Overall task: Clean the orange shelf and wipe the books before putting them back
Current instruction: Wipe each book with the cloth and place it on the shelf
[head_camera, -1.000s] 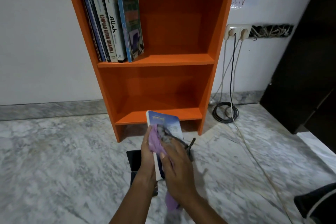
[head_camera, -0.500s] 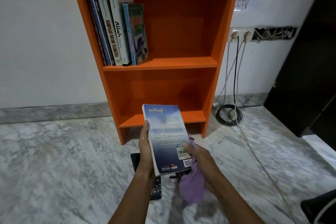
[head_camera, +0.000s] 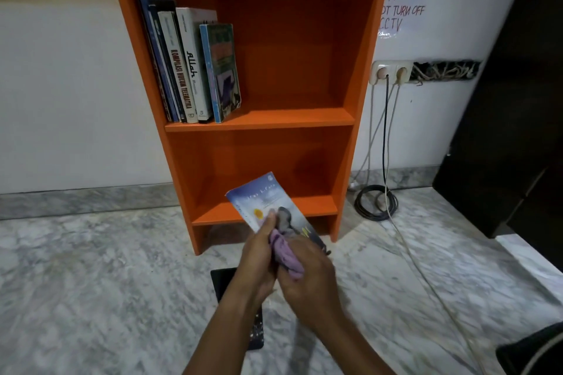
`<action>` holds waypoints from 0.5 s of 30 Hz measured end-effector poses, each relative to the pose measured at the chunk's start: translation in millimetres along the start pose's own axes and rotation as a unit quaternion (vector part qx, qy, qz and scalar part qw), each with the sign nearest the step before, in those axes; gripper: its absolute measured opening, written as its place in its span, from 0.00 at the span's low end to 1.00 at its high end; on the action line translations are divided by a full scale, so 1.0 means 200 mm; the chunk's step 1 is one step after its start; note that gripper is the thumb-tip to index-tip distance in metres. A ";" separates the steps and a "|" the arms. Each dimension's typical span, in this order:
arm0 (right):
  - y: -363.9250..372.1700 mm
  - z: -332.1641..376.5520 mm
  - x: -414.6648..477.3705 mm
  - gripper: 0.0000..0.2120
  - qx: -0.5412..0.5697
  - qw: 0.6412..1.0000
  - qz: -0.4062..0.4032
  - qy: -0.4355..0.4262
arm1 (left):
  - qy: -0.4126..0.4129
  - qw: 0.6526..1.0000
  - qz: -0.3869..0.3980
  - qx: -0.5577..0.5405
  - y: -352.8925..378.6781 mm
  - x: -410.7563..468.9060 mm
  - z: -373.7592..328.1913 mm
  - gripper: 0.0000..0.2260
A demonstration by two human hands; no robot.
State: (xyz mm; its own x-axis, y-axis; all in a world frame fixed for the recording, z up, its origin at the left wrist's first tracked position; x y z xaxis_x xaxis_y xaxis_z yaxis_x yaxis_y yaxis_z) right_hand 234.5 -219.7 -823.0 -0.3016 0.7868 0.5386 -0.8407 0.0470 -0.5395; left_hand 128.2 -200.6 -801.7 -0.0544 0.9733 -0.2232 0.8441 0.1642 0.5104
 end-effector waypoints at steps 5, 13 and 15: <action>0.00 -0.04 0.05 0.21 0.103 0.992 0.050 0.059 | -0.028 0.986 0.122 -0.108 -0.01 -0.06 -0.05 0.32; -0.30 -0.10 0.29 0.07 0.340 0.911 -0.041 0.228 | 0.001 0.987 0.155 -0.044 0.07 -0.13 -0.20 0.26; -0.37 -0.06 0.35 0.07 0.375 0.905 -0.019 0.198 | -0.007 0.986 0.154 0.070 0.09 -0.14 -0.31 0.23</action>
State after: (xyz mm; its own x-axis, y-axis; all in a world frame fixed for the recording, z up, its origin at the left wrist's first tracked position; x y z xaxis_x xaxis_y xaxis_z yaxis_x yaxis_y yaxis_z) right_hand 281.4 -159.7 -753.0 -0.2055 0.9596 0.1924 -0.9609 -0.2351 0.1465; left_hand 112.2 -214.0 -734.6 0.2218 0.9711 -0.0879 0.8849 -0.1627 0.4364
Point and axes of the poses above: each hand's wrist, its own x-axis towards the middle knuckle, its own y-axis out of the palm, z = x × y, the point moved 3 cm from there along x, towards the middle knuckle, and after that the axes turned 7 degrees about z, right-handed, at the moved point
